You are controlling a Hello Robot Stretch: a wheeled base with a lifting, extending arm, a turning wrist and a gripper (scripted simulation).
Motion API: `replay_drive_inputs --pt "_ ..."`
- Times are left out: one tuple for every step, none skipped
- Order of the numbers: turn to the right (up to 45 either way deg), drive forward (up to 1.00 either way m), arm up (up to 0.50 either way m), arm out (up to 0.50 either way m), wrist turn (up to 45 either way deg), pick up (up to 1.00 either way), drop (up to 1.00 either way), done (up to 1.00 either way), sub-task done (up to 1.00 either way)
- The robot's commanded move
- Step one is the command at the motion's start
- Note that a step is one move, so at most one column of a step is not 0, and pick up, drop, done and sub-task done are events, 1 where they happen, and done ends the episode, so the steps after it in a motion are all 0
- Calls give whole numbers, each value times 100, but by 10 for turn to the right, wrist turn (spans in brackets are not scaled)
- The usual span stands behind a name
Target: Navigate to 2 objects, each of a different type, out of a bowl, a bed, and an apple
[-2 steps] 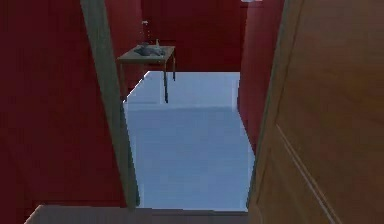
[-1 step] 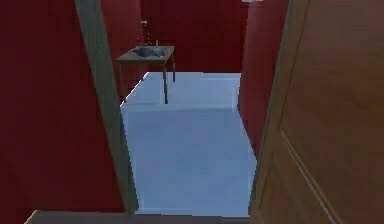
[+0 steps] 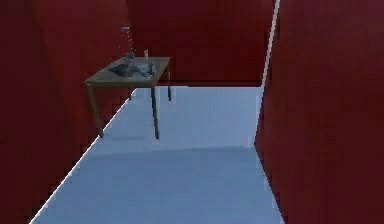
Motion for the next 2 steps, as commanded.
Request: replay_drive_inputs --pt "0 100 0 0 0 0 0 0 0" --pt "0 100 0 0 0 0 0 0 0"
